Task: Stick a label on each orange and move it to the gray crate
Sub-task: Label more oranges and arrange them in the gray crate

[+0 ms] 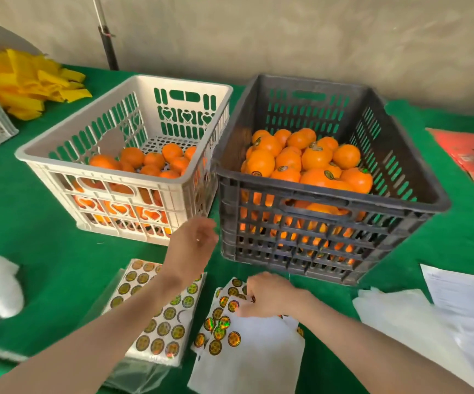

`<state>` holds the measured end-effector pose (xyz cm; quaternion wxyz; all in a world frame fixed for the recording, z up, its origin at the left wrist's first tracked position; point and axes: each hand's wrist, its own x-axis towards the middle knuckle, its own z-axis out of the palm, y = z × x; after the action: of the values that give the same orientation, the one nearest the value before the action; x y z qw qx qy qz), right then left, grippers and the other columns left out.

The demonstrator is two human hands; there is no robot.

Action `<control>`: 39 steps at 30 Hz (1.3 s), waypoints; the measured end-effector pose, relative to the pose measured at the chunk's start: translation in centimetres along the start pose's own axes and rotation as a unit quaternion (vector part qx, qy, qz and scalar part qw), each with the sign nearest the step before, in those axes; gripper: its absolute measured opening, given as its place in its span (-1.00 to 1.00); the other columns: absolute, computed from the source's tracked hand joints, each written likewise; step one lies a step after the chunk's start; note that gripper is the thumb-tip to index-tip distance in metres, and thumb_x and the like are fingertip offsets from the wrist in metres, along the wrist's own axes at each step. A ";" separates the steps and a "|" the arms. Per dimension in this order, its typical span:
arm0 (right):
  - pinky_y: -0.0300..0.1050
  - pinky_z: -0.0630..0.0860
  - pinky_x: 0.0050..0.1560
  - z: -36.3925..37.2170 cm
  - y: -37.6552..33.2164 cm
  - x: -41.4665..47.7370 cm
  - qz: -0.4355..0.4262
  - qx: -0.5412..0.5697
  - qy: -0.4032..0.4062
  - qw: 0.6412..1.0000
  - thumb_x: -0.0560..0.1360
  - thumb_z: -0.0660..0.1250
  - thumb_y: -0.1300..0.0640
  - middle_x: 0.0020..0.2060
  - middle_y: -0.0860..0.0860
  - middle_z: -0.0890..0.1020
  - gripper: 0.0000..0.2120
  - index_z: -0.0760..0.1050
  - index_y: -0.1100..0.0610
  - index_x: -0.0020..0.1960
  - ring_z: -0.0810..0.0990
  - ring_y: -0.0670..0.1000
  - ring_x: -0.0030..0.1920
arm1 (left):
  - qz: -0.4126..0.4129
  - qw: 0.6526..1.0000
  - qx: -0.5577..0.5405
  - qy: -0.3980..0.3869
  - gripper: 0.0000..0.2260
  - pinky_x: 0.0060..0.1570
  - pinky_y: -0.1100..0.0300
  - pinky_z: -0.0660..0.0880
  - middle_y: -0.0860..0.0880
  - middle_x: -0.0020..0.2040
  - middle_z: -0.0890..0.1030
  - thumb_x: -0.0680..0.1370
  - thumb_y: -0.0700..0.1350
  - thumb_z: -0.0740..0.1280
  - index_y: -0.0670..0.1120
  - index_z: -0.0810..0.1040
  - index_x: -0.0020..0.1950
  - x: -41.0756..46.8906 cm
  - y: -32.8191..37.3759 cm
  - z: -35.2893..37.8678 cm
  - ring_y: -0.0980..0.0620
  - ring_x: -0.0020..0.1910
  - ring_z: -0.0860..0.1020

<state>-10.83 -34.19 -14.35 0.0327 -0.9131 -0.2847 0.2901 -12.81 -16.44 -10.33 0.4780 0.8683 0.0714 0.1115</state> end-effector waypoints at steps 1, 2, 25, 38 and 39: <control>-0.11 0.32 -0.36 0.4 0.0 0.4 0.005 0.005 -0.004 1.000 0.43 0.37 -0.17 -0.44 0.00 0.28 -0.52 0.22 0.13 -0.37 0.26 0.01 -0.42 | -0.034 0.998 0.024 -0.043 -0.84 -0.23 0.53 0.41 0.13 -0.13 0.58 0.55 -0.24 0.32 -0.03 0.54 0.07 -0.7 -1.1 0.3 0.27 -0.18 0.51; -0.10 0.42 -0.32 0.7 -0.1 0.7 0.004 0.013 -0.004 1.000 0.41 0.40 -0.12 -0.47 0.00 0.27 -0.53 0.22 0.12 -0.40 0.25 -0.01 -0.45 | -0.063 0.994 0.047 -0.082 -0.84 -0.20 0.52 0.40 0.09 -0.08 0.60 0.55 -0.24 0.32 -0.07 0.55 0.11 -1.2 -1.9 0.6 0.24 -0.15 0.51; -0.21 0.36 0.01 0.1 -0.6 -2.3 -0.069 0.168 0.291 0.939 0.50 0.36 0.06 -0.09 -0.10 0.49 -0.81 0.59 0.06 0.09 0.40 -0.11 -0.05 | -0.346 0.892 -0.210 -0.204 -0.95 -0.50 0.29 0.47 -0.03 -0.52 0.57 0.50 -0.30 0.38 -0.28 0.60 -0.11 -1.8 -0.5 2.8 0.11 -0.56 0.54; -0.25 0.37 -0.18 -1.6 -1.8 -4.3 -0.107 0.267 0.388 0.876 0.41 0.42 0.36 -0.24 -0.06 0.47 -0.92 0.56 0.22 -0.21 0.41 -0.11 -0.22 | -0.109 0.958 0.002 -0.265 -0.78 -0.15 0.29 0.51 0.01 -0.24 0.65 0.55 -0.21 0.30 -0.03 0.69 -0.20 -1.1 -1.3 3.8 0.07 -0.26 0.51; -0.25 0.37 -0.21 -2.6 -2.3 -4.8 -0.119 0.282 0.410 0.859 0.41 0.42 0.36 -0.25 -0.05 0.48 -0.91 0.56 0.22 -0.22 0.42 -0.10 -0.24 | -0.071 0.961 0.032 -0.264 -0.82 -0.17 0.43 0.46 0.00 -0.10 0.66 0.59 -0.18 0.27 -0.06 0.68 -0.02 -1.1 -1.1 3.6 0.14 -0.23 0.52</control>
<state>-13.79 -34.58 -9.22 0.4364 -0.8606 -0.2579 -0.0488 -12.93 -19.02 -13.30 0.4584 0.8746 0.0076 -0.1581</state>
